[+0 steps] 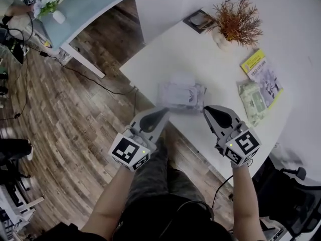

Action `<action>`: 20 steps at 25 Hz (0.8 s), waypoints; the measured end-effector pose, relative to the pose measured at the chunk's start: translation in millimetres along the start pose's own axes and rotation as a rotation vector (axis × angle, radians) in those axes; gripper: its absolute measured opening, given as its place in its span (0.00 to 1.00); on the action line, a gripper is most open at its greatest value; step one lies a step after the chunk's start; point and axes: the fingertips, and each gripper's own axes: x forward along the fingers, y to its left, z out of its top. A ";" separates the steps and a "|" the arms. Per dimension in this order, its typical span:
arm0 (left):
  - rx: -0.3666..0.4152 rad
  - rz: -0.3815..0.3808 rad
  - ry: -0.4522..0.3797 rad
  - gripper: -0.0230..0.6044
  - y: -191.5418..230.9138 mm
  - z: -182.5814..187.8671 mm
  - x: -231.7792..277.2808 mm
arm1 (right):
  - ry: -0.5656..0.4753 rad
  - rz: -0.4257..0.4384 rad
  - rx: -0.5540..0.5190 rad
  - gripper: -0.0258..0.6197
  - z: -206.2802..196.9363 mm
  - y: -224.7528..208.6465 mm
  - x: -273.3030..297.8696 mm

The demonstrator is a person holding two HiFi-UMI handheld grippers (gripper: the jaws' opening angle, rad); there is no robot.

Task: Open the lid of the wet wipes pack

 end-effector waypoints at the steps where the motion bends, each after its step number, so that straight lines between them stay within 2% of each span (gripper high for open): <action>1: 0.004 -0.005 0.000 0.06 -6.8 -0.1 -2.2 | -0.008 -0.002 0.001 0.07 0.7 6.5 -3.6; 8: 0.002 0.018 -0.008 0.06 -42.3 -2.4 -21.7 | -0.081 -0.042 0.012 0.07 7.0 49.6 -31.1; 14: 0.029 0.077 -0.031 0.06 -63.4 3.3 -35.6 | -0.131 -0.112 -0.014 0.07 15.5 77.8 -46.7; 20: 0.041 0.102 -0.051 0.06 -88.1 9.2 -50.2 | -0.165 -0.113 -0.008 0.07 17.4 104.0 -63.0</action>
